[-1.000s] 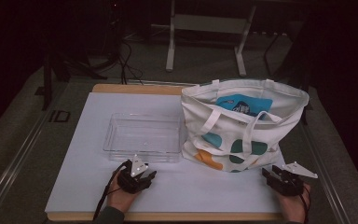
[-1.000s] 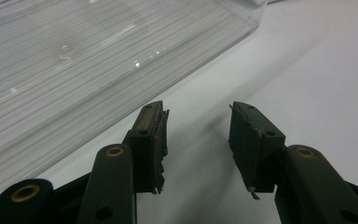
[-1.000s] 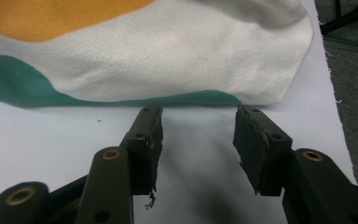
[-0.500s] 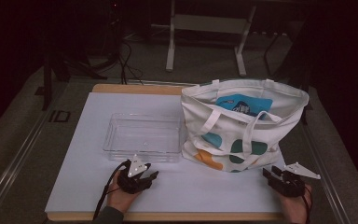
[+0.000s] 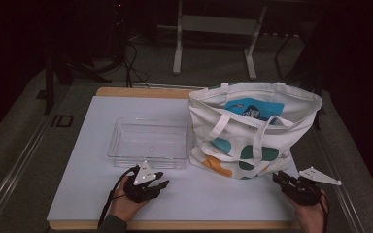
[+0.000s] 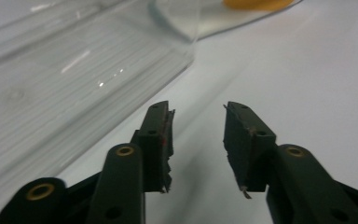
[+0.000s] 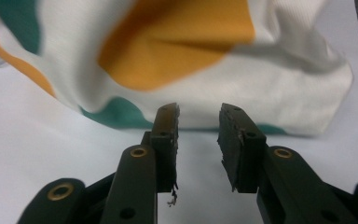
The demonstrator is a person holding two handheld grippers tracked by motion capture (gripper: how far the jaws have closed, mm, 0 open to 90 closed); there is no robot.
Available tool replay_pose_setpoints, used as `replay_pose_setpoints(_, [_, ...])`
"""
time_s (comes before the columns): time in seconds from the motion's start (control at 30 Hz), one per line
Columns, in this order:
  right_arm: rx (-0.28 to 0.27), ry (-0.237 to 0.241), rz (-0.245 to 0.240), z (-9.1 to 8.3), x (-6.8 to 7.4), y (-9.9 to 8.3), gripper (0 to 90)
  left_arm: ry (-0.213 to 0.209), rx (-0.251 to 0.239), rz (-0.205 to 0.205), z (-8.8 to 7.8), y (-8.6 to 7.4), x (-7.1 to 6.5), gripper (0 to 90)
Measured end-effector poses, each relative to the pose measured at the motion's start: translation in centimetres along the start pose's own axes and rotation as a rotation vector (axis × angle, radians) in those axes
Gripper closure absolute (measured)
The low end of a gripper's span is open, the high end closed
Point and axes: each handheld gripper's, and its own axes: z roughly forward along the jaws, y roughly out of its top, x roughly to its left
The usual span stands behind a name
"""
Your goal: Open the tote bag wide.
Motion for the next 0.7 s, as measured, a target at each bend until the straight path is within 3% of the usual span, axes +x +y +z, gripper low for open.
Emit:
replay_pose_setpoints(0.17, [-0.021, 0.02, -0.01, -0.8, 0.6, 1.3, 69.5, -0.022, -0.01, 0.007, -0.2, 0.8, -0.2, 62.0])
replay_pose_setpoints(0.37, [-0.036, 0.028, -0.031, -1.4, 1.3, 2.8, 60.6, -0.064, -0.024, 0.026, -0.7, 2.4, -0.5, 66.3])
replay_pose_setpoints(0.47, [-0.046, 0.087, -0.006, -1.4, 1.2, 3.7, 50.0, -0.075, -0.039, 0.047, -1.1, 3.4, -0.6, 65.3])
replay_pose_setpoints(0.7, [-0.06, 0.087, 0.008, -1.2, 0.9, 5.3, 47.4, -0.113, -0.041, 0.067, -1.6, 5.5, -0.2, 62.0])
